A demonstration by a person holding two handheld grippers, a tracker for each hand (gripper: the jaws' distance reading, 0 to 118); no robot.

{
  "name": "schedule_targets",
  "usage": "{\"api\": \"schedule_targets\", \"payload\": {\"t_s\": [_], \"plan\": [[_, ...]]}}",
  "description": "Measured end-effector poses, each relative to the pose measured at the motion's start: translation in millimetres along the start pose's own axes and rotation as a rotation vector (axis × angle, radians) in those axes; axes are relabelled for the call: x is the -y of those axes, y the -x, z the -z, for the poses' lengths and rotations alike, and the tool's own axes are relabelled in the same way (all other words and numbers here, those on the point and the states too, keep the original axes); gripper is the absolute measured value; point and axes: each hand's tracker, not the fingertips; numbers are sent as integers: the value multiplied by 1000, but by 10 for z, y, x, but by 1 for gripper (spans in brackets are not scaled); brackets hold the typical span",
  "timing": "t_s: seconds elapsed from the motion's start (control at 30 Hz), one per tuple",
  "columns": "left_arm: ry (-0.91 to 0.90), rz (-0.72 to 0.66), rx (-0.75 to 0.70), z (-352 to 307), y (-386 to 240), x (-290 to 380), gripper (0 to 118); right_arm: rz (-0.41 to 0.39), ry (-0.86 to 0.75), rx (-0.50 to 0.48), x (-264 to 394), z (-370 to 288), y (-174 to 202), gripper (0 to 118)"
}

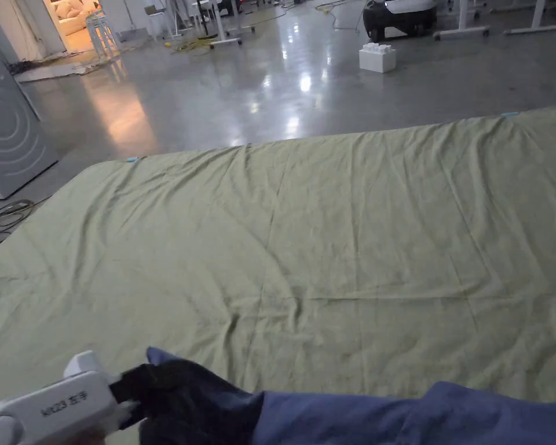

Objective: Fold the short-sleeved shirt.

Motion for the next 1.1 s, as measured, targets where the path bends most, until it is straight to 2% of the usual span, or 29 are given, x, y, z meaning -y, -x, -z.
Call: {"api": "schedule_targets", "payload": {"t_s": [0.1, 0.27, 0.3, 0.33, 0.37, 0.4, 0.47, 0.53, 0.63, 0.73, 0.8, 0.83, 0.87, 0.9, 0.97, 1.03, 1.1], "plan": [[112, 10, 115, 489, -528, 495, 12, 3, -18, 1, -15, -82, 28, 0], [311, 154, 13, 1409, -957, 1065, 14, -47, -38, 48, -11, -303, 22, 0], [322, 196, -29, 1532, -1002, 1132, 25, -57, -38, 68, 8, -358, 11, 0], [340, 217, -76, 1623, -1037, 1181, 50, -60, -37, 84, 30, -402, -3, 0], [364, 247, -121, 1692, -1049, 1211, 70, -64, -25, 108, 59, -444, -28, 0], [386, 239, -106, 1755, -1092, 1247, 80, -81, -8, 139, 85, -471, -44, 0], [419, 216, -28, 1748, -1160, 1173, 83, -100, 17, 164, 125, -478, -77, 0], [412, 238, 55, 1603, -1243, 1012, 83, -85, 28, 160, 196, -482, -267, 0], [243, 289, 95, 1286, -1263, 724, 83, -52, 35, 139, 199, -430, -321, 0], [144, 189, 9, 1141, -1056, 640, 81, -54, 30, 133, 181, -373, -303, 0], [214, 189, -32, 1239, -893, 788, 74, -53, 27, 122, 175, -350, -269, 0], [267, 190, -27, 1309, -820, 909, 51, -50, 25, 114, 179, -347, -266, 0], [301, 175, -14, 1366, -769, 1020, 20, -49, 27, 109, 184, -344, -263, 0], [343, 139, 2, 1446, -726, 1150, 5, -52, 30, 110, 208, -332, -255, 0], [407, 91, 59, 1647, -688, 1409, 5, -67, 46, 124, 238, -328, -246, 0], [472, 127, -1, 1868, -694, 1641, 4, -90, 65, 135, 271, -325, -243, 0], [402, 155, 22, 1892, -780, 1673, 3, -109, 71, 142, 283, -343, -240, 0]]}}
